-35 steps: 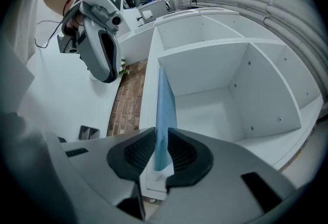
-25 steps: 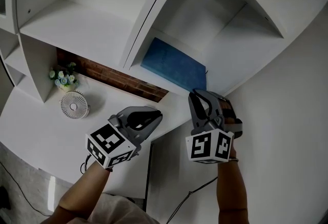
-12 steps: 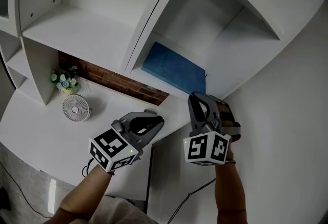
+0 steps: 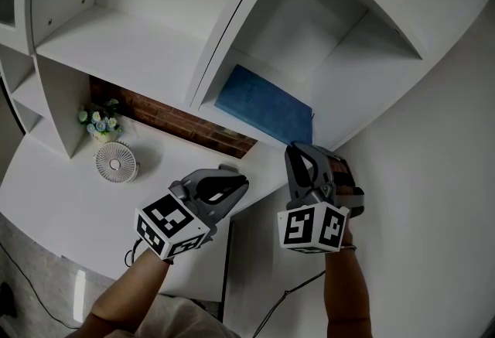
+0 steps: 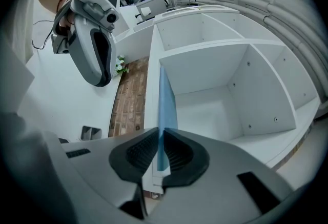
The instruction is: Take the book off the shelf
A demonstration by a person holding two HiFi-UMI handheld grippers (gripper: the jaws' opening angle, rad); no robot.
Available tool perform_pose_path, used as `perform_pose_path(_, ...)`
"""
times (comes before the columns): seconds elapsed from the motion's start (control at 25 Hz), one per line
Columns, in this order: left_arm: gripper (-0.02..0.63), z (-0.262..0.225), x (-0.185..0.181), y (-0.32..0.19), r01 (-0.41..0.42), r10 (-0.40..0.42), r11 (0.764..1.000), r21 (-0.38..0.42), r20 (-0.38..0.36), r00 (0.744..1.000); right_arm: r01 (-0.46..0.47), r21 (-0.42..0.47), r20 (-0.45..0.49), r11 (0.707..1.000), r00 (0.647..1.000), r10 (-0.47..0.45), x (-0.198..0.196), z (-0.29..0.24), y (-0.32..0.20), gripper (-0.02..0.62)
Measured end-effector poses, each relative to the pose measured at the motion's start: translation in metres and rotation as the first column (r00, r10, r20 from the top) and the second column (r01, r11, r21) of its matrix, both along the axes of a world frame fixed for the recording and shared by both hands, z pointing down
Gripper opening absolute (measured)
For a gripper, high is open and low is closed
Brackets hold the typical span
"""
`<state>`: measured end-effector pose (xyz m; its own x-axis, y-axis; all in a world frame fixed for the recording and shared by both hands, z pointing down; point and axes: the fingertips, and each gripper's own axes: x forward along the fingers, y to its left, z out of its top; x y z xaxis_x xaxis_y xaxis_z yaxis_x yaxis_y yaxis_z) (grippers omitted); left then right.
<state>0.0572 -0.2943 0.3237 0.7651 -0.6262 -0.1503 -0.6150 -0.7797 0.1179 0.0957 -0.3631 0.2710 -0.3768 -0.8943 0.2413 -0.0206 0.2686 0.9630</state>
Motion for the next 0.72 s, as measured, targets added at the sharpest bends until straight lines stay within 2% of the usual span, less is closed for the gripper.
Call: perform_pose_path(0.72,0.011,-0.001,0.003,0.005,-0.018,0.018,1.0,0.001,0.012,1.0,-0.007,0.005,0.017,1.0,1.0,0.007,0.012,0.001,0.028,0.048)
